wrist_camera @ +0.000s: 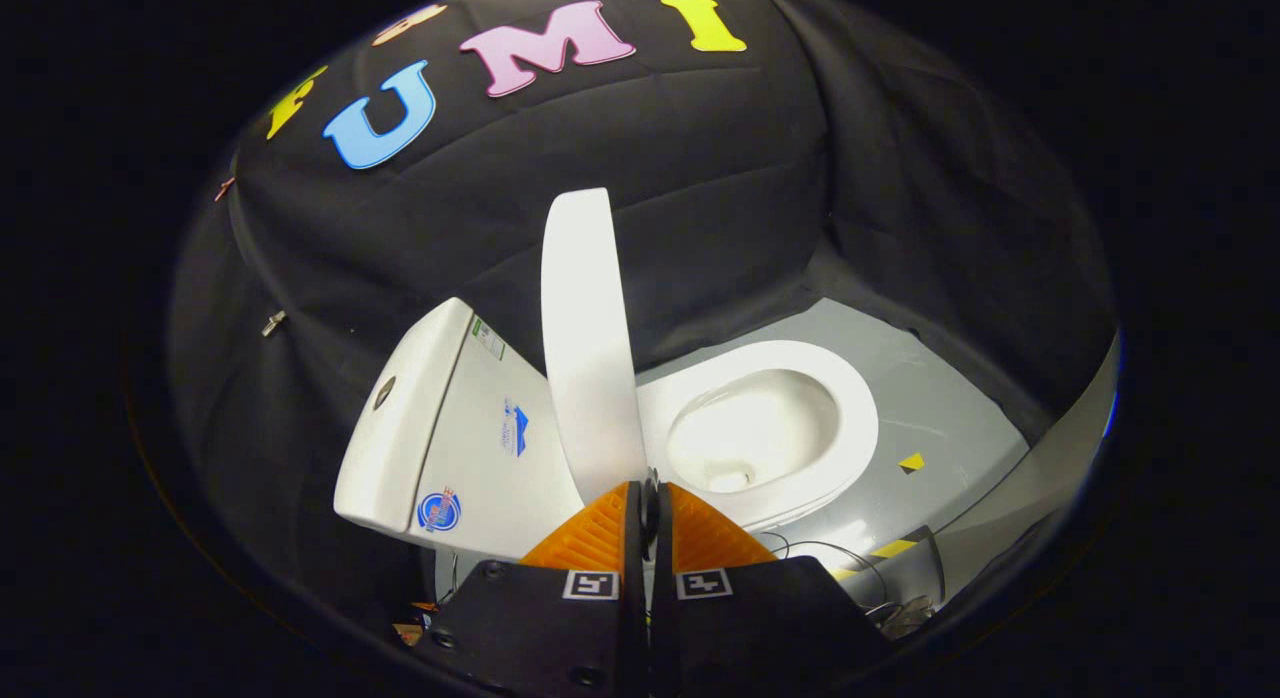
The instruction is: Open the toilet lid.
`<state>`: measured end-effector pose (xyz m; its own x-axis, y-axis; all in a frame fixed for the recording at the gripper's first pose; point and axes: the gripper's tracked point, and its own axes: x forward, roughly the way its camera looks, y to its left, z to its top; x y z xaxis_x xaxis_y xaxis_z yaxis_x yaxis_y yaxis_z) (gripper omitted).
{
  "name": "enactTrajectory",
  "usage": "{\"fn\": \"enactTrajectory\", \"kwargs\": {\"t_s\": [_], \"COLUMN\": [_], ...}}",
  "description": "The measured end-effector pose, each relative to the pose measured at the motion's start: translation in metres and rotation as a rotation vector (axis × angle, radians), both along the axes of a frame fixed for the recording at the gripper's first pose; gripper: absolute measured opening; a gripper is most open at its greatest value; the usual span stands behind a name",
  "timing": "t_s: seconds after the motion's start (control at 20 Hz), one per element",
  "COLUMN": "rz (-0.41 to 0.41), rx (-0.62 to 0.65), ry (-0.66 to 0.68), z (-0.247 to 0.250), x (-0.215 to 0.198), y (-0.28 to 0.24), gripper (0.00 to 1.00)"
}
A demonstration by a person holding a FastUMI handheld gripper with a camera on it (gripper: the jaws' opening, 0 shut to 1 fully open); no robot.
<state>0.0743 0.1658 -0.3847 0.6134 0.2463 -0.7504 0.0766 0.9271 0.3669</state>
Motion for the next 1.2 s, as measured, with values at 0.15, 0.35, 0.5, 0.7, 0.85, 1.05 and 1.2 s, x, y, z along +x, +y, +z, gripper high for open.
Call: {"fn": "enactTrajectory", "kwargs": {"t_s": [0.15, 0.35, 0.5, 0.7, 0.85, 1.05, 1.2], "rz": [0.025, 0.059, 0.091, 0.126, 0.143, 0.166, 0.185], "rx": [-0.04, -0.112, -0.151, -0.206, -0.234, -0.269, -0.288], "ry": [-0.031, -0.077, -0.112, -0.146, -0.172, -0.184, -0.192], "z": [0.01, 0.02, 0.026, 0.03, 0.03, 0.029, 0.028], "x": [-0.002, -0.006, -0.011, -0.016, -0.018, -0.023, -0.026], "y": [0.023, 0.054, 0.08, 0.11, 0.128, 0.141, 0.151], "gripper": [0.06, 0.07, 0.07, 0.07, 0.07, 0.07, 0.07]}}
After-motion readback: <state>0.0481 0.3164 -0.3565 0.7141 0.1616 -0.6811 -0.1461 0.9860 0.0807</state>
